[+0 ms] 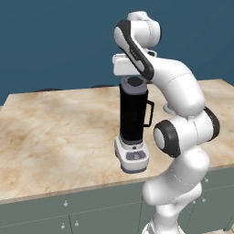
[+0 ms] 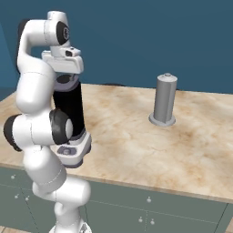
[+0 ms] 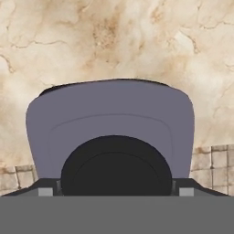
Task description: Open the blender lid, put the peach in the blender, close the lid, and start the blender.
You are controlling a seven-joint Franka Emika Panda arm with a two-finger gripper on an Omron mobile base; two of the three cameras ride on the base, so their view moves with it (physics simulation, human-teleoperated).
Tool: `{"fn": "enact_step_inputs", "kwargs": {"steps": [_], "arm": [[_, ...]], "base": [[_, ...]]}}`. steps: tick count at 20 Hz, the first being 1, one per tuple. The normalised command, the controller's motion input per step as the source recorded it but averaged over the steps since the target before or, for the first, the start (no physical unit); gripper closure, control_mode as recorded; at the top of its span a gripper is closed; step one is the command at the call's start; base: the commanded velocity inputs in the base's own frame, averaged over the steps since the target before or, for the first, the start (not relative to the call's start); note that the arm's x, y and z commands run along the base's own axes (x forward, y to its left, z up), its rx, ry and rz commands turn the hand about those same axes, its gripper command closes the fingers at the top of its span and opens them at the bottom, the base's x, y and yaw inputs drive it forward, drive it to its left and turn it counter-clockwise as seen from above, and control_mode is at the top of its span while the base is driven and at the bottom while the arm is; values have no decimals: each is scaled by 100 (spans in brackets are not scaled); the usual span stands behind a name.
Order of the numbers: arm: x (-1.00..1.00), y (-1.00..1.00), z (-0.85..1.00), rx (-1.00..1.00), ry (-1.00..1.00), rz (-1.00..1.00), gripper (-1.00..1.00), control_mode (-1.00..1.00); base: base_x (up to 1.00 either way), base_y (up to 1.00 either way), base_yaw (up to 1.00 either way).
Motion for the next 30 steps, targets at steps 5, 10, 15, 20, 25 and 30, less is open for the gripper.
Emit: {"fn": "enact_step_inputs", "kwargs": {"steps": [5, 10, 15, 20, 25, 30], "arm": [[13, -10, -23, 0, 13, 0, 100, -100], [0, -13, -45, 0, -1, 0, 100, -100], [-11, -10, -79, 0, -19, 0, 100, -100], [0, -12, -64, 2, -7, 0, 100, -100], [0, -3, 13, 0, 0, 0, 100, -100], [-1, -1, 48, 0, 0, 0, 100, -100]], "base": [[0, 0, 0], [0, 0, 0], [0, 0, 0], [0, 0, 0], [0, 0, 0], [0, 0, 0]]}}
